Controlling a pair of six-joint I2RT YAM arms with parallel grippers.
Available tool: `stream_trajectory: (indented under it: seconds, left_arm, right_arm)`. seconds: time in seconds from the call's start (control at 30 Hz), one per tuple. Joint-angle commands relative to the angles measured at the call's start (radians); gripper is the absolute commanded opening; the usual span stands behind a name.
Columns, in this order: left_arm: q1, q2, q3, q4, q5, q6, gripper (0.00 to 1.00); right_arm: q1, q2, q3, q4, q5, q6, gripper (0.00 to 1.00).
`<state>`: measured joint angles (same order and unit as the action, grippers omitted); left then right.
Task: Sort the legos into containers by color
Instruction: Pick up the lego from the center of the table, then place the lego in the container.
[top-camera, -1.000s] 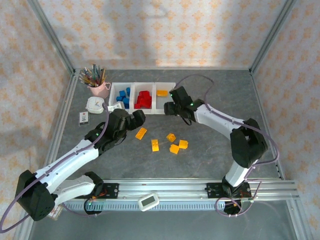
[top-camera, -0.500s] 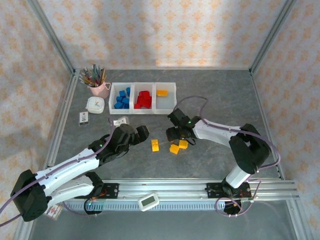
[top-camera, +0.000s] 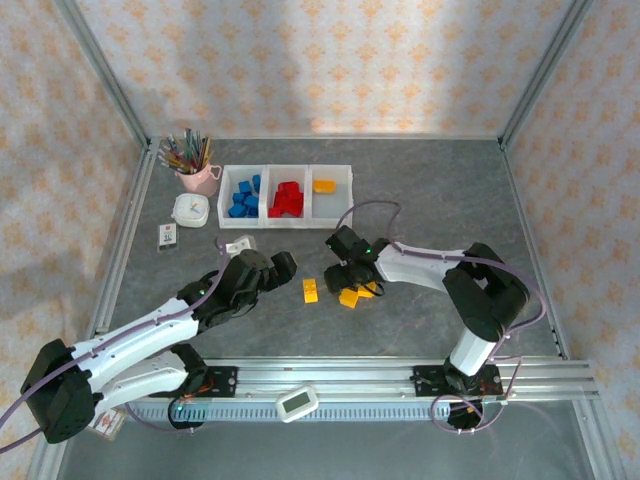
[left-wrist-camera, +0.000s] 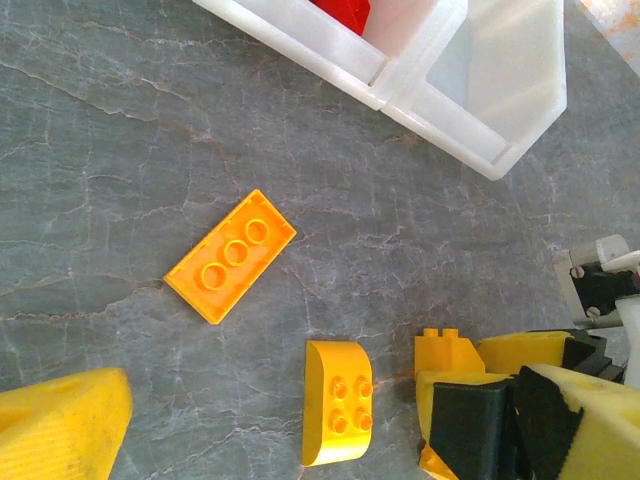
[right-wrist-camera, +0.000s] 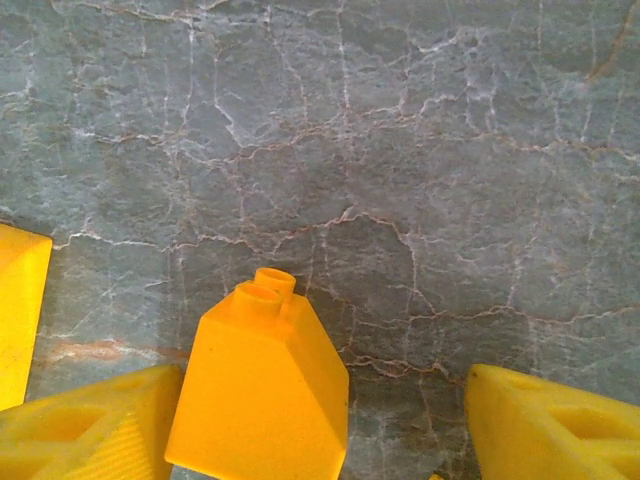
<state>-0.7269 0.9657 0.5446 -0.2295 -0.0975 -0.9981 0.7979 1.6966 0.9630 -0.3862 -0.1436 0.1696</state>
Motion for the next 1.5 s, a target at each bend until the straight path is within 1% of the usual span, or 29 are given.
stream_trajectory:
  seconds: [0.0,0.07,0.17,0.23,0.3,0.47,0.57,0.73,0.9,1.03,1.13,1.33,1.47]
  left_arm:
    - [-0.008,-0.022,-0.011,-0.018,-0.043,-0.011,0.99]
    - [-0.007,-0.027,-0.013,-0.021,-0.046,-0.012,0.99]
    - [-0.008,-0.028,-0.010,-0.025,-0.051,-0.011,0.99]
    - [-0.007,-0.028,-0.008,-0.031,-0.055,-0.008,0.99]
    - [-0.008,-0.030,-0.006,-0.034,-0.060,-0.007,0.99]
    - [-0.007,-0.028,-0.005,-0.032,-0.061,-0.005,0.99]
    - [-0.006,-0.030,0.003,-0.033,-0.064,0.001,0.99]
    - [-0.006,-0.028,0.044,-0.033,-0.075,0.030,0.99]
    - [0.002,-0.006,0.104,-0.033,-0.114,0.074,0.99]
    - [0.028,0.042,0.164,-0.026,-0.134,0.122,0.99]
    - [0.064,0.085,0.199,-0.007,-0.111,0.148,0.99]
    - [0.107,0.146,0.236,0.024,-0.086,0.183,0.99]
    - [0.128,0.160,0.238,0.044,-0.074,0.197,0.99]
  right_arm:
    - [0.006,0.026,0.031,0.008,-0.002,-0.018,0.70]
    - [0.005,0.044,0.046,0.000,0.008,-0.018,0.64]
    - [0.006,0.051,0.052,0.008,0.005,-0.014,0.60]
    - [0.006,0.052,0.055,0.010,0.007,-0.014,0.55]
    - [0.006,0.055,0.059,0.011,0.014,-0.013,0.51]
    - [0.006,0.051,0.069,0.020,0.014,-0.017,0.37]
    - [0.006,0.039,0.095,0.014,0.021,-0.016,0.33]
    - [-0.004,-0.016,0.165,0.013,0.052,-0.009,0.33]
    - [-0.073,0.000,0.270,0.030,0.068,0.017,0.34]
    - [-0.120,0.082,0.377,0.064,0.083,0.021,0.34]
    - [-0.151,0.160,0.467,0.073,0.099,0.016,0.34]
    - [-0.190,0.308,0.663,0.034,0.103,-0.013,0.36]
    - [-0.211,0.382,0.740,0.006,0.113,-0.020,0.39]
